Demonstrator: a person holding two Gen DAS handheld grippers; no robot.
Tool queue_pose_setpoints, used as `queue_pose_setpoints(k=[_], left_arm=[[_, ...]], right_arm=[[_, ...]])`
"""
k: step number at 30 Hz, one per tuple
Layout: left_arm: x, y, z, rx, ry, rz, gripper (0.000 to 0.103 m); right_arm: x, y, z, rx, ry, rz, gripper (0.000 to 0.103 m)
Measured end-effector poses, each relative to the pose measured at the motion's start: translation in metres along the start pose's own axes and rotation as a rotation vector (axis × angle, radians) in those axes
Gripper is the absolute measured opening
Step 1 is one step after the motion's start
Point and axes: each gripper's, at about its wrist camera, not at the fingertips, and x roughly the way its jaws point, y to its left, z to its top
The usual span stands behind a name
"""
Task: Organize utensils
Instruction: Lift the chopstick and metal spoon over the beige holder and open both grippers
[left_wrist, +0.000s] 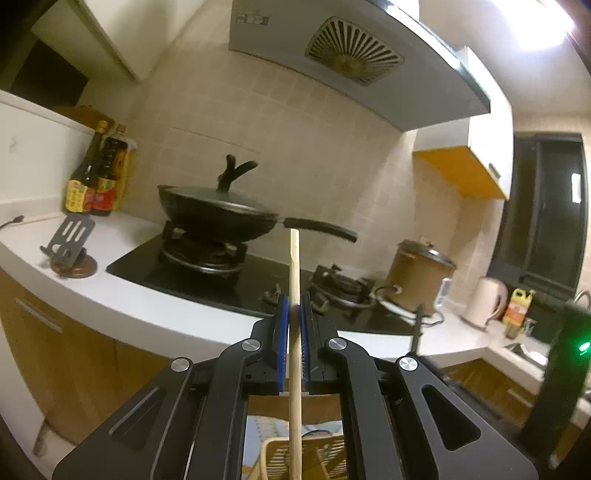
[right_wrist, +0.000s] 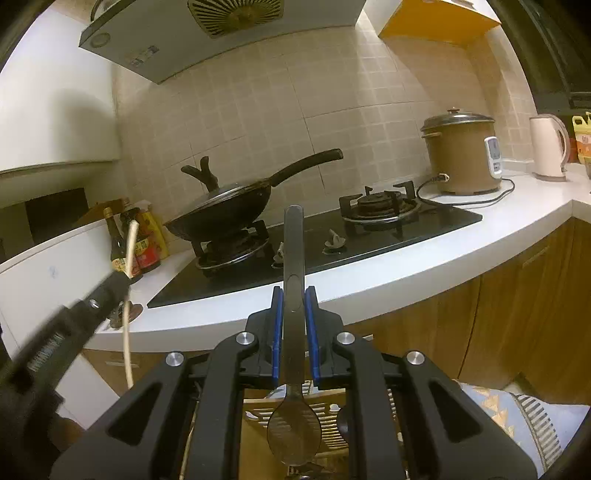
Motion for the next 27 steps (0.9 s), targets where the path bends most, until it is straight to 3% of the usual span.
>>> queue_pose_setpoints(k=[4, 17, 22, 27], left_arm=[[-0.006, -0.002, 0.009, -0.014, -0.038, -0.032, 0.004], [0.006, -0.023, -0.019, 0.081, -0.123, 0.054, 0.004], [0.004, -0.018, -0.027, 0.079, -0.114, 0.067, 0.004], [-0.007, -0.006, -0.028, 0.032, -0.066, 0.030, 0.006]], right_arm=[[0.000, -0.001, -0.001, 0.010, -0.003, -0.002, 0.010], [-0.001, -0.003, -0.010, 0.003, -0.024, -0.008, 0.010], [-0.002, -0.006, -0.017, 0.025, -0.038, 0.007, 0.010], [-0.017, -0.008, -0.020, 0.010, -0.027, 0.037, 0.010]])
